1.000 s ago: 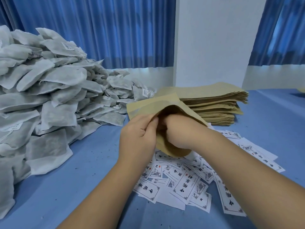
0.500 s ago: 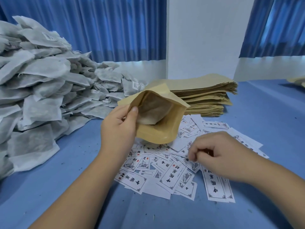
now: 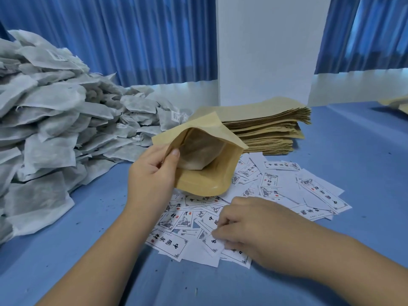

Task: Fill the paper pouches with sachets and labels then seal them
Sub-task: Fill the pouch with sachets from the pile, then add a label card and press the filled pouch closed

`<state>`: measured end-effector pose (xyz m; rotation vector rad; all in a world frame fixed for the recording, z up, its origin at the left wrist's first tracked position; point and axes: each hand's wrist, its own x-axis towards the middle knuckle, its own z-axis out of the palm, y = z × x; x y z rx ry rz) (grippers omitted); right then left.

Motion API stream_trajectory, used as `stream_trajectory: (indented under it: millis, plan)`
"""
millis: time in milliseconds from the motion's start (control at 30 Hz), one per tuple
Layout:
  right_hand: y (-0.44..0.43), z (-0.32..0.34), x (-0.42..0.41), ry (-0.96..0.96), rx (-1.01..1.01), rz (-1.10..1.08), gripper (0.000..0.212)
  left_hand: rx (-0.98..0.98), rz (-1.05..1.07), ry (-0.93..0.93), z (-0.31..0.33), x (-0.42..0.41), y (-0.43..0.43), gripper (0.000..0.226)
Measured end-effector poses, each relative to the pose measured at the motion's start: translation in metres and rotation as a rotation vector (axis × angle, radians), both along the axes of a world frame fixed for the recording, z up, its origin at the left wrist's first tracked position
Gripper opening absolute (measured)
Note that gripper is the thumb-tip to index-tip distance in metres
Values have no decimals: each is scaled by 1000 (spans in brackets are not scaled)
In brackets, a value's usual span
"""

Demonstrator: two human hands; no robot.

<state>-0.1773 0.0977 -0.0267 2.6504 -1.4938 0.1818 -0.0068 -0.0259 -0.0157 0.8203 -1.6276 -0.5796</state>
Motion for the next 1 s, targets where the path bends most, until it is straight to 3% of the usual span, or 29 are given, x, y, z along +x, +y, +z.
stream_trajectory:
  millis: [100,300,400,467,600,700,800,867,1000]
  plan:
    - [2,1,6,57,-183,-28,5,-3,14,-9,1,-1,1,39]
    - [3,19,12,-284,-625,-214,21,-50,-5,-40,2,-2,5,39]
    - [-2,34,23,-292,-731,-285,16,-68,3,-72,2,-5,6,35]
    - [-7,39,32,-251,-682,-325,8,-67,0,-78,3,-6,8,33]
    - [-24,46,52,-120,-404,-460,25,-42,-20,-52,4,-3,8,28]
    - [-36,43,62,-19,-257,-475,15,11,-66,-14,5,-3,9,23]
    - [-49,41,69,44,-208,-457,42,-10,-71,-38,7,-4,12,24]
    - [-57,43,71,51,-157,-448,49,-17,-69,-43,7,-4,12,25]
    - [-57,48,64,53,-84,-346,33,10,-83,-29,9,-1,12,25]
